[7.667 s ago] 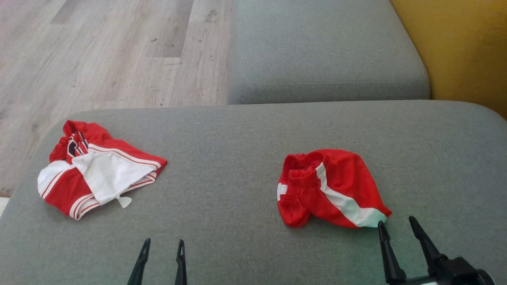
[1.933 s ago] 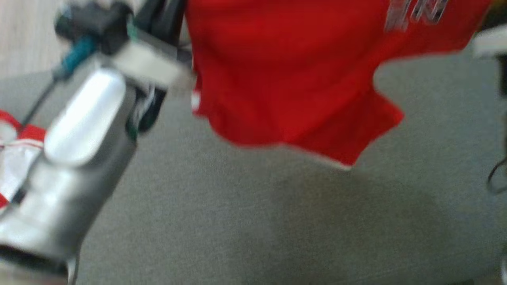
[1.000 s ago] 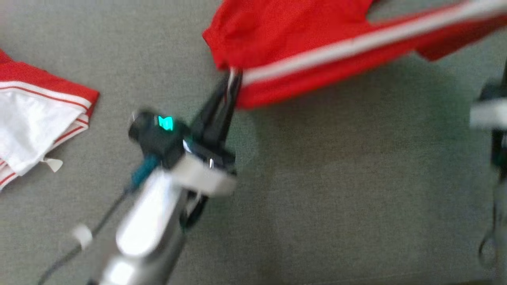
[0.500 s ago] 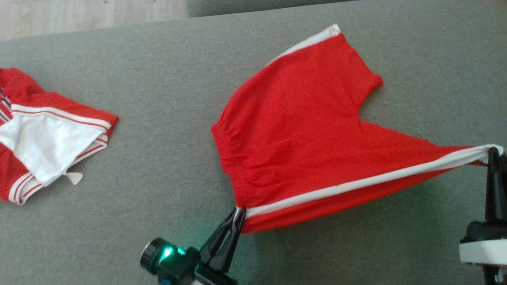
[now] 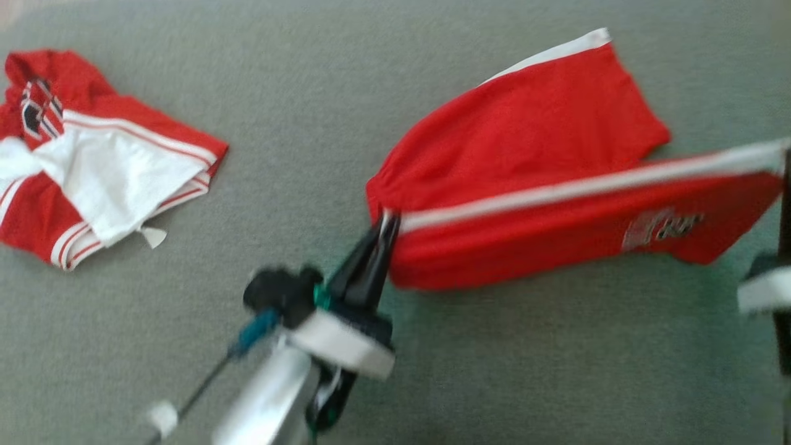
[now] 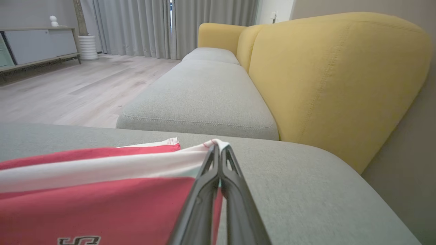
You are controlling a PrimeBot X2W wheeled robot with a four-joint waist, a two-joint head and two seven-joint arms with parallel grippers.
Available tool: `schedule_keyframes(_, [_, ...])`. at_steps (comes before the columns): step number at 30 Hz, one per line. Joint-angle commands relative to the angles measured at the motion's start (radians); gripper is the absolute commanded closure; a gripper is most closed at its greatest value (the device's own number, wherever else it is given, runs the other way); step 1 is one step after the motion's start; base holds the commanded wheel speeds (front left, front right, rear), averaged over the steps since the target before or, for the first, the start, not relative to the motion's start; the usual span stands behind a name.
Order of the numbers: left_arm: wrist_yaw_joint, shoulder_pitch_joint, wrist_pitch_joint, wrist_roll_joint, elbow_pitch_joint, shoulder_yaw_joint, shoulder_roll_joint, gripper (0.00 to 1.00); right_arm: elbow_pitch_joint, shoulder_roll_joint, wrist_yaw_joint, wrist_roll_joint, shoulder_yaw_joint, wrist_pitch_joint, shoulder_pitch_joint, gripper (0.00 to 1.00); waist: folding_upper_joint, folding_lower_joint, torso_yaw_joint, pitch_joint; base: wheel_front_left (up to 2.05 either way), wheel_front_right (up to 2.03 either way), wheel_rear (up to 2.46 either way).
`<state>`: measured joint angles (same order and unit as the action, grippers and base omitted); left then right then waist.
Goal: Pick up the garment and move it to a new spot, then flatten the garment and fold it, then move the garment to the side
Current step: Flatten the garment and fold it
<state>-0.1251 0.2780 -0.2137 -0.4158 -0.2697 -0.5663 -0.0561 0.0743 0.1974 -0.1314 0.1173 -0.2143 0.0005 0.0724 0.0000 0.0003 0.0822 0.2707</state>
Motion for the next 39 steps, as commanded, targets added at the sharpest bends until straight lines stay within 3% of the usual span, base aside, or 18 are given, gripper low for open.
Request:
schedule_keyframes(1, [-0.004, 0.075, 0.001, -0.028, -0.003, 0.016, 0.002, 1.0, -0.005, 0.044, 0.001, 0.006, 0.026, -0.004, 0.08, 1.0, 0.0, -0.0003, 0.038, 0.047, 0.0, 0.0, 0.0])
schedule_keyframes(5, [0.005, 0.192, 0.011, -0.106, -0.076, -0.014, 0.005, 1.0, -0.098, 0.08, 0.001, 0.011, 0.066, -0.013, 0.212, 1.0, 0.0, -0.0003, 0.061, 0.078, 0.0, 0.0, 0.0])
schedule_keyframes(12, [0.095, 0.348, -0.01, -0.199, -0.194, -0.1, 0.006, 1.0, -0.319, 0.11, 0.001, 0.018, 0.136, -0.033, 0.42, 1.0, 0.0, -0.0003, 0.08, 0.109, 0.0, 0.0, 0.0])
schedule_keyframes(20, [0.118, 0.472, -0.043, -0.241, -0.288, -0.176, 0.006, 1.0, -0.529, 0.128, 0.001, 0.0, 0.204, -0.089, 0.595, 1.0, 0.0, -0.0003, 0.088, 0.149, 0.0, 0.0, 0.0])
schedule_keyframes(29, [0.17, 0.56, -0.048, -0.26, -0.357, -0.203, 0.006, 1.0, -0.738, 0.102, 0.001, -0.006, 0.254, -0.165, 0.75, 1.0, 0.0, -0.0003, 0.091, 0.187, 0.0, 0.0, 0.0])
schedule_keyframes(30, [0.174, 0.564, -0.048, -0.26, -0.36, -0.203, 0.006, 1.0, -0.757, 0.097, 0.001, -0.002, 0.259, -0.174, 0.762, 0.75, 0.0, -0.0003, 0.09, 0.189, 0.0, 0.0, 0.0])
schedule_keyframes(31, [0.181, 0.565, -0.048, -0.259, -0.365, -0.206, 0.006, 0.62, -0.791, 0.089, 0.001, 0.009, 0.268, -0.191, 0.783, 0.0, 0.0, -0.0003, 0.088, 0.19, 0.0, 0.0, 0.0])
schedule_keyframes(32, [0.186, 0.563, -0.048, -0.26, -0.373, -0.209, 0.006, 0.26, -0.805, 0.087, 0.001, 0.013, 0.272, -0.202, 0.792, 0.0, 0.0, -0.0003, 0.087, 0.189, 0.0, 0.0, 0.0])
schedule_keyframes(33, [0.196, 0.565, -0.048, -0.252, -0.375, -0.211, 0.006, 0.0, -0.817, 0.087, 0.001, 0.015, 0.274, -0.213, 0.799, 0.0, 0.0, -0.0003, 0.086, 0.187, 0.0, 0.0, 0.0])
schedule_keyframes(39, [0.242, 0.526, -0.048, -0.195, -0.37, -0.201, 0.006, 0.0, -0.836, 0.075, 0.001, 0.041, 0.295, -0.254, 0.762, 0.0, 0.0, -0.0003, 0.073, 0.145, 0.0, 0.0, 0.0])
